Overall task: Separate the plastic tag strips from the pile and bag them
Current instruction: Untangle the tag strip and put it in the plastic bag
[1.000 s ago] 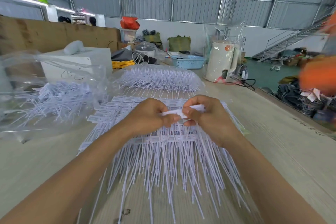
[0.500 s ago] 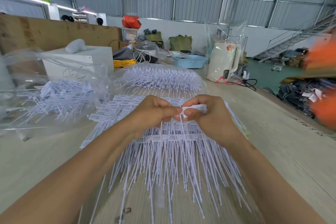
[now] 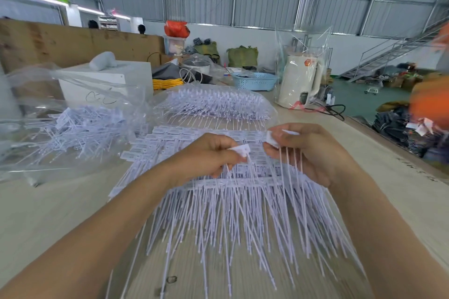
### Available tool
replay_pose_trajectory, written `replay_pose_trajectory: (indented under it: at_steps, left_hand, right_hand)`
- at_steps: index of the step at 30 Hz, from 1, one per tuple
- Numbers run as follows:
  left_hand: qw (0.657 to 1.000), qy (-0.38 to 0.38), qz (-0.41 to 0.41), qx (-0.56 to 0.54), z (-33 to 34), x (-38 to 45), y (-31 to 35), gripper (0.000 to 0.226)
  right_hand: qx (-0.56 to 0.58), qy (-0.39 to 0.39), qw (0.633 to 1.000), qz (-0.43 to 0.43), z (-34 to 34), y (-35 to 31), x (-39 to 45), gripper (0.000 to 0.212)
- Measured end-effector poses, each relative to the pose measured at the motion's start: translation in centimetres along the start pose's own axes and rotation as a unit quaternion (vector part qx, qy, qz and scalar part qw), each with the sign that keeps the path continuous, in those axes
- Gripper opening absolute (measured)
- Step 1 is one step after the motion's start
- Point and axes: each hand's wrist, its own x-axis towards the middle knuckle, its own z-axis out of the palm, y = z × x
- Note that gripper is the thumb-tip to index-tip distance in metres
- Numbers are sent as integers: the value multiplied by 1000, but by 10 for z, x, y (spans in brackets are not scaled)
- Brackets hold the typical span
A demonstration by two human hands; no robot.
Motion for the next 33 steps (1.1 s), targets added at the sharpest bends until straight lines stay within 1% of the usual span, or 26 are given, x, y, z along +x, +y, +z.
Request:
replay_pose_trajectory:
  at_steps: [3,5,7,8,12,14,15,17,18,19,21,22,24,27,30,31,33]
  left_hand:
    - [996,-2,20,91,3,-1,-1,21]
    - [991,2,26,128,5,-2,-2,15]
    - [988,1,26,150,6,-2,-3,6]
    - [987,2,28,161,6,-2,-3,7]
    - [983,16,58,173,8,-2,-1,14]
    - [985,21,75,156,9,-2,0,19]
    - [986,27,77,147,9,-2,-1,26]
    - [991,57,55,104,7,-1,-1,41]
    - [994,77,37,69,6,0,0,45]
    - [995,92,19,23,5,1,0,41]
    - [991,101,-10,-83,2,3,1,20]
    - [988,99,-17,-119,1,3,2,11]
    - [984,98,-20,-146,1,2,2,11]
    - [981,90,3,-173,5,1,3,13]
    - [971,102,3,-218,9,2,8,11]
    - [962,100,-13,-252,9,3,9,10]
    - [941,71,-56,-325,7,3,13,8]
  right_hand:
    - [-81,-41,996,5,8,5,-2,18]
    - [-140,-39,989,-12,15,10,-3,18]
    - [-167,-29,985,-26,20,15,-3,17]
    - [-177,-24,984,-31,22,16,-3,17]
    - [-229,-16,972,-48,29,21,-4,15]
    - [-226,-13,973,-42,31,24,-4,11]
    - [-217,-11,975,-37,31,24,-5,10]
    - [-212,3,976,-45,31,23,-4,11]
    - [-208,13,976,-56,31,22,-3,11]
    - [-195,22,978,-68,30,21,-2,10]
    - [-156,28,983,-90,28,19,-2,10]
    - [-141,26,985,-98,28,18,-2,12]
    - [-127,12,985,-114,29,18,-3,19]
    - [-126,-3,982,-139,33,17,-6,19]
    - [-171,30,968,-184,38,15,-8,23]
    - [-204,45,957,-201,39,15,-9,25]
    - [-271,62,932,-234,39,14,-10,28]
